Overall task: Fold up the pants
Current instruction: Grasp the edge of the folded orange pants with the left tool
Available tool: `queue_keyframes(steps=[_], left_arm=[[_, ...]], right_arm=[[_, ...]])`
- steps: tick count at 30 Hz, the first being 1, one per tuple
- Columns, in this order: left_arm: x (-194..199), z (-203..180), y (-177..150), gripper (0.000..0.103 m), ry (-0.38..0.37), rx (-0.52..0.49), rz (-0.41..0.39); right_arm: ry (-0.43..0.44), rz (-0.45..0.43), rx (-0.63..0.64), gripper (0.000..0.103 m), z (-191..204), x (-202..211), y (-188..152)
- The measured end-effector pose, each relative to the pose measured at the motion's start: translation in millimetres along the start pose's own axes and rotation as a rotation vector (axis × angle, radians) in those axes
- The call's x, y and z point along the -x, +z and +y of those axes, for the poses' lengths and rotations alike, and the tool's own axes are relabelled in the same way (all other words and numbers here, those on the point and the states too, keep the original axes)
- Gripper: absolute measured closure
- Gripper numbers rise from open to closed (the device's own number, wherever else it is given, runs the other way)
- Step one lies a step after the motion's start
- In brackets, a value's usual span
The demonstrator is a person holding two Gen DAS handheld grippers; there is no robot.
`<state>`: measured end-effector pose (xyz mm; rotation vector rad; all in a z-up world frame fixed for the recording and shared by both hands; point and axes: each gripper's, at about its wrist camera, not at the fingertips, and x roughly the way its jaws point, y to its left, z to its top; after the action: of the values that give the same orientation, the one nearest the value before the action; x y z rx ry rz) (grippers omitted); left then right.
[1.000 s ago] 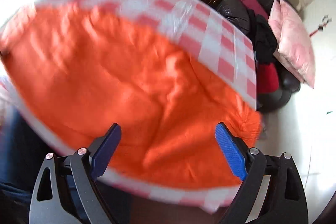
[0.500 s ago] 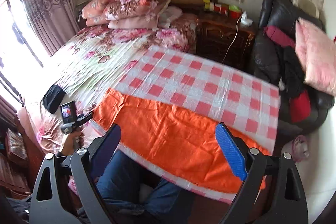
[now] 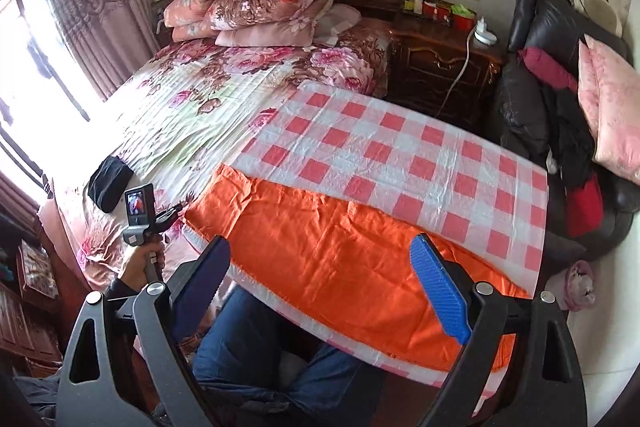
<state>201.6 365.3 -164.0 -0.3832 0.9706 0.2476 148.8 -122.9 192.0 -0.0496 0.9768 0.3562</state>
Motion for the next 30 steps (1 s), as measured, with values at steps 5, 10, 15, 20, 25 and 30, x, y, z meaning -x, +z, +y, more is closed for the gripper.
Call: queue_keyframes(steps=[5,10,15,20,25,30], left_arm=[[6,11,4,0.045,-0.110,0.067,0.005],[-12,4,0,0.064,-0.162,0.018,0.075],[-17,-2,-4,0.100,-0.140,-0.064,0.092],[-9,5,-5,0.100,-0.166,-0.066,0.079],[-2,14,-11,0.049,-0.198,-0.011,0.070],[-6,11,-16,0.095,-0.197,-0.066,0.081]], right_arm=[[0.042,0.031,0.008,0.015,18,-19,19],[0.048,0.024,0.023,0.015,31,-19,28],[0.056,0.019,0.016,0.015,48,-28,48],[0.102,0.048,0.071,0.015,73,-40,52],[0.116,0.050,0.096,0.015,91,-43,55],[0.158,0.042,0.109,0.015,114,-67,60]])
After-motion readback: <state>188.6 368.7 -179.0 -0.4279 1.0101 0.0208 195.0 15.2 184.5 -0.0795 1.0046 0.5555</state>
